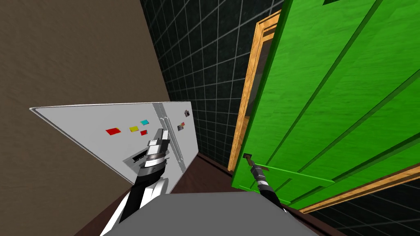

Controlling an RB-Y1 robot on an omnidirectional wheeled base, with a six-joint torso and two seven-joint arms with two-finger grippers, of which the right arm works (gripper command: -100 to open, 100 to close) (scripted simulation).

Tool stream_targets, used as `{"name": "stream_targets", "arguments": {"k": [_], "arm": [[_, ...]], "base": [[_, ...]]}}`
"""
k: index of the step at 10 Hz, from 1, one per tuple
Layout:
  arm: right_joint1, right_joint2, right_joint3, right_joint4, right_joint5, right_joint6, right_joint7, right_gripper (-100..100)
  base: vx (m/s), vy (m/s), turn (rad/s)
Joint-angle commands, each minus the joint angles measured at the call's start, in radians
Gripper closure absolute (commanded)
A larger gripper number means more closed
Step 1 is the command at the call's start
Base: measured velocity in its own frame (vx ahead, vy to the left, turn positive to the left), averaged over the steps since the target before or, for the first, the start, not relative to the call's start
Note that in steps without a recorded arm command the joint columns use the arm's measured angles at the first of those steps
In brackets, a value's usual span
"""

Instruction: Pull the door open

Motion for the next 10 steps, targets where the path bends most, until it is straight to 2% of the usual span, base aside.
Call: {"name": "stream_targets", "arguments": {"k": [1,8,9,10], "arm": [[0.014,-0.013,0.014,-0.002,0.004,-0.017,-0.015,100],[0.084,-0.079,0.084,-0.014,0.022,-0.102,-0.089,100],[0.074,-0.071,0.081,-0.010,0.022,-0.092,-0.081,100],[0.094,-0.084,0.101,0.000,0.023,-0.126,-0.098,100]], "base": [[-0.141,-0.011,0.124],[-0.234,-0.040,0.133],[-0.104,-0.007,0.025],[-0.184,-0.030,0.210]]}}
